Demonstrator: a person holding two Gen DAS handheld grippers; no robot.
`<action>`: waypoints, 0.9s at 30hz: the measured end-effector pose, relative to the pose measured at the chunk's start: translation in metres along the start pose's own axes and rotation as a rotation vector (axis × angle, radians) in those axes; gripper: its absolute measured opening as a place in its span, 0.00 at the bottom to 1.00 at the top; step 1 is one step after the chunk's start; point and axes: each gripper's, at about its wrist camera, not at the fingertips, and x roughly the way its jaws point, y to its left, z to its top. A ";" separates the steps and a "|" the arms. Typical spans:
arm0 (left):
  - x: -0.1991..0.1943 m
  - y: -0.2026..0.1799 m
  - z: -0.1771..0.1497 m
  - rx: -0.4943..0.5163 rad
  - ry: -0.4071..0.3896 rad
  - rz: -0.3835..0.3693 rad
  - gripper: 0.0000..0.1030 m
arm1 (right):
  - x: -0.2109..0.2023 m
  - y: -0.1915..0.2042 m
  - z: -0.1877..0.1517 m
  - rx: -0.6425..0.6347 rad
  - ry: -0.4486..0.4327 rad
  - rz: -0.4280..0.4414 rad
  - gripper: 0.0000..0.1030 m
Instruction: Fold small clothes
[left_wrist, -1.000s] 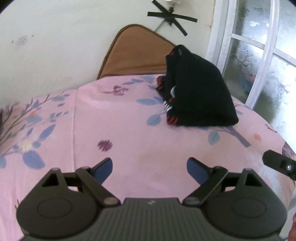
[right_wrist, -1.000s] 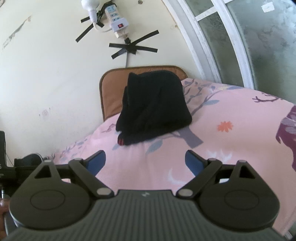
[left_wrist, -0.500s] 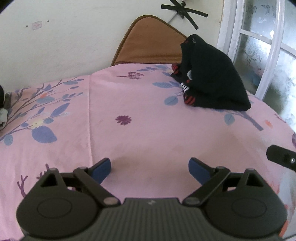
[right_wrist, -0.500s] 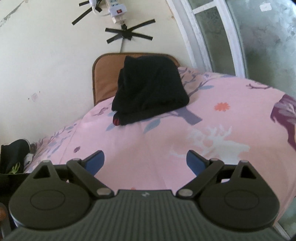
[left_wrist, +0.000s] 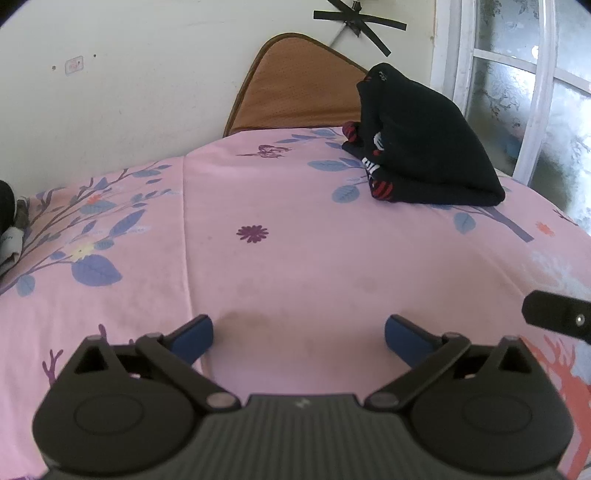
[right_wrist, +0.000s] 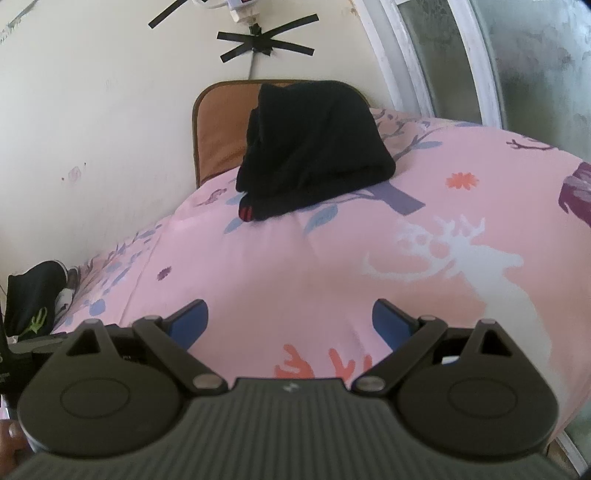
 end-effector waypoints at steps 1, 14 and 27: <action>0.000 0.000 0.000 0.000 0.000 -0.001 1.00 | 0.000 0.000 -0.001 0.002 0.004 -0.001 0.95; 0.000 -0.002 -0.001 0.013 0.004 0.006 1.00 | -0.005 -0.001 -0.013 0.014 -0.051 -0.008 1.00; -0.001 -0.003 -0.002 0.023 0.009 0.006 1.00 | -0.006 0.001 -0.017 0.036 -0.074 -0.007 1.00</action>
